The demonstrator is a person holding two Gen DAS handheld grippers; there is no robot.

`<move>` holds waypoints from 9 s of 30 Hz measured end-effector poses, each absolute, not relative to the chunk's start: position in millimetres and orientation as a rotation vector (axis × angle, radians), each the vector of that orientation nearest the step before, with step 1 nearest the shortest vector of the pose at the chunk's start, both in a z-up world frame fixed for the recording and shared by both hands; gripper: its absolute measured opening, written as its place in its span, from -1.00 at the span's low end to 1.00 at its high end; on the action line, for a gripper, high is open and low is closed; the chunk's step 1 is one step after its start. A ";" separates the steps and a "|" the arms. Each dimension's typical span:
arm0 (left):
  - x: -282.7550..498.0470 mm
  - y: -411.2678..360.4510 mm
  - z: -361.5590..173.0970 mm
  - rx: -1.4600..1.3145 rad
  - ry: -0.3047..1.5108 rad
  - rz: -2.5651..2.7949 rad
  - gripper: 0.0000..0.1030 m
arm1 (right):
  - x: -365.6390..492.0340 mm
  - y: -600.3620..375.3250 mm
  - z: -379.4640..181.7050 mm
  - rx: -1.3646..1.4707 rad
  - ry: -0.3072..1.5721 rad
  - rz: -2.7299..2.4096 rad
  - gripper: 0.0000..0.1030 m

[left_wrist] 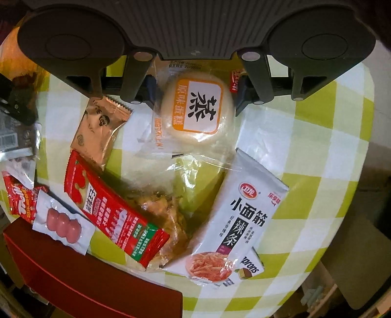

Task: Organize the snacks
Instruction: 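Lift the bun pack with the left tool while the right tool lifts the jerky pack, then carry both packs over the red box with the left and right tools, then release the bun pack into the box while the right tool releases the jerky pack, then move the left tool to the red sauce sachet while the right tool approaches the white pouch, then grasp the red sauce sachet with the left tool while the right tool grasps the white pouch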

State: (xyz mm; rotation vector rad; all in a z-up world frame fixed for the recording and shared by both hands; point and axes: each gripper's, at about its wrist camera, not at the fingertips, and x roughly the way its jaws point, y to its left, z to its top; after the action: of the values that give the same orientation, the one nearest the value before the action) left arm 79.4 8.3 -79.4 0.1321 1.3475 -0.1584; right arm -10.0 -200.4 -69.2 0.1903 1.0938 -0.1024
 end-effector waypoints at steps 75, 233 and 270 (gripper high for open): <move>166.8 -122.6 3.5 0.215 1.112 -0.260 0.23 | 92.3 -245.3 4.0 0.275 0.871 -0.028 -0.46; 170.7 -92.9 -67.4 -0.050 1.309 0.100 0.94 | 74.8 -237.5 -25.7 0.087 1.032 0.003 0.35; 128.6 -76.6 -91.7 0.277 1.296 -0.086 1.00 | 64.7 -210.5 -94.5 0.077 1.203 -0.144 1.00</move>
State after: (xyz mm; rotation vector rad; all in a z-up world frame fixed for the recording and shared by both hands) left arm 128.6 -76.6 -91.7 0.2772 1.2955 -0.0865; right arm 64.7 -210.5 -94.5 0.0769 1.2025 -0.1444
